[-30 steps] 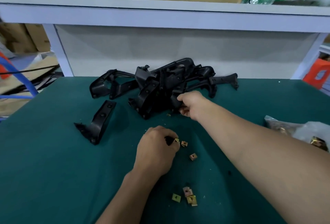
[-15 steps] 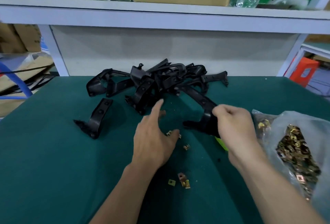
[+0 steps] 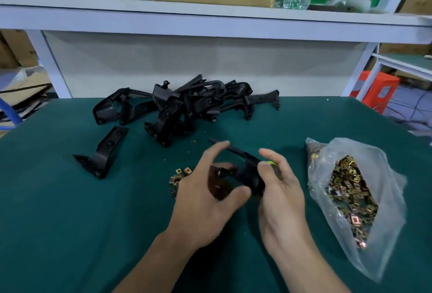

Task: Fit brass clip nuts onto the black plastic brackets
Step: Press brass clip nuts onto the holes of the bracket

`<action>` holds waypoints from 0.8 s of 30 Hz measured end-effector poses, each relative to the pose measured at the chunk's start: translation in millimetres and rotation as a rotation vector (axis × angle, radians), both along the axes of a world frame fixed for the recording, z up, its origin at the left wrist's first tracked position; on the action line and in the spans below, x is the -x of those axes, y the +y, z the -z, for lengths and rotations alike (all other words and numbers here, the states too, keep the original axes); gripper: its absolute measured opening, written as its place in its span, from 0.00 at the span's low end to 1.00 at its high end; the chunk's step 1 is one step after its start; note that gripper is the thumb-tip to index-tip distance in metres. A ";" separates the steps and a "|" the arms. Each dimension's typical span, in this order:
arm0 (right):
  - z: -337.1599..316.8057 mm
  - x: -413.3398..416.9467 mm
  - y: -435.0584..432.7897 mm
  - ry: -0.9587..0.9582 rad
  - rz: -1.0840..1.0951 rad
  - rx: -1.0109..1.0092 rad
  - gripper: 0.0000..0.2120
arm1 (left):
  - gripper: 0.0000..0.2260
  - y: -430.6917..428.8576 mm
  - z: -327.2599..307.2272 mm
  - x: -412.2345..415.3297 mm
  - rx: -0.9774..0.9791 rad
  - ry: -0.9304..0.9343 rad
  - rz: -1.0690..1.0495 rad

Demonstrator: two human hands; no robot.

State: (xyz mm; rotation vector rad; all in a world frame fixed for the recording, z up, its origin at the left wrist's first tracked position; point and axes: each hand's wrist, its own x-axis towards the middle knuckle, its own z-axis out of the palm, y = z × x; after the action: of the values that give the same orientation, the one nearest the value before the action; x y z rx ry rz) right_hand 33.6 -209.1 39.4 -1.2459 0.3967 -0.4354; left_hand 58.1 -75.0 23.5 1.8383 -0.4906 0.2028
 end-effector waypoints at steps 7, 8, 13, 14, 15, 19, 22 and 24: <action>-6.2 1.6 -30.1 -0.113 -0.293 -0.064 0.18 | 0.08 -4.4 -13.4 -8.3 0.196 -0.044 -0.147; -4.4 1.3 -33.6 -0.138 -0.300 -0.013 0.17 | 0.07 -3.7 -19.0 -9.5 0.238 -0.047 -0.122; -2.7 4.8 -14.8 -0.125 -0.299 0.480 0.31 | 0.08 -8.3 -42.9 -13.4 0.486 0.048 0.011; -3.4 5.8 -10.5 -0.118 -0.264 0.601 0.32 | 0.09 -8.3 -47.5 -13.1 0.596 0.187 0.078; -4.8 7.5 -7.3 -0.095 -0.207 0.726 0.32 | 0.10 -8.1 -51.8 -12.7 0.700 0.347 0.169; -9.1 15.3 -2.5 0.162 0.106 1.103 0.42 | 0.15 -5.7 -47.2 -15.5 0.691 0.667 0.224; -8.0 19.8 -5.6 0.317 0.168 1.326 0.40 | 0.22 -7.0 -28.8 -18.4 0.307 0.512 -0.036; -5.9 21.1 -7.6 0.425 0.071 1.452 0.26 | 0.27 3.2 -16.4 -24.0 -0.071 0.297 -0.184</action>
State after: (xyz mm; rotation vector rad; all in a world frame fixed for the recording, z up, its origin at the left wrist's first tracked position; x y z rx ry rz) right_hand 12.5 -216.8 45.3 -2.7695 0.4849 -0.5218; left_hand 82.1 -71.8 39.9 1.9433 -0.1234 0.0344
